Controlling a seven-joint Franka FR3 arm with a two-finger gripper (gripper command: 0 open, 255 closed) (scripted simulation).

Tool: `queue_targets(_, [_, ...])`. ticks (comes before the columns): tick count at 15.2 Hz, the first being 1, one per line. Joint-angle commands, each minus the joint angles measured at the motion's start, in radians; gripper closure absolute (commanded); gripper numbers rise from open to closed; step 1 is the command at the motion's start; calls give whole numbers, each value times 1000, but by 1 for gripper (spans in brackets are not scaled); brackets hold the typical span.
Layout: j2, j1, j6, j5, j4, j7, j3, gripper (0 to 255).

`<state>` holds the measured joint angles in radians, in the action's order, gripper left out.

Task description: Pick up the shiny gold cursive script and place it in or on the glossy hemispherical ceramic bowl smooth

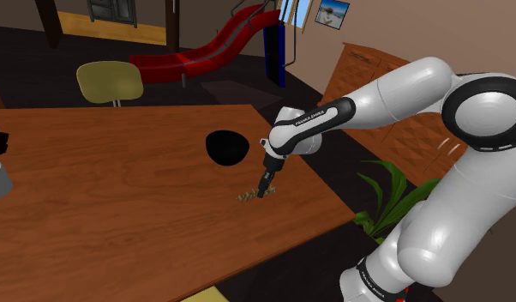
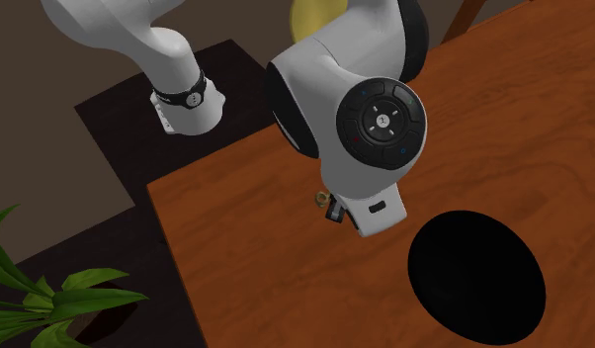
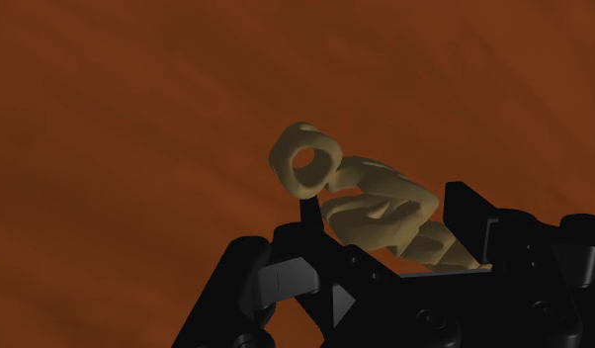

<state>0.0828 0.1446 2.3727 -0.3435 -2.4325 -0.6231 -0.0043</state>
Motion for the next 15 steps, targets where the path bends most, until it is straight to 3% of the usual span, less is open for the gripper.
queue_targets(1, [0, 0, 0, 0, 0, 0, 0, 255])
queue_targets(6, [0, 0, 0, 0, 0, 0, 0, 255])
queue_targets(15, [-98, -3, -117, 39, 24, 46, -6, 255])
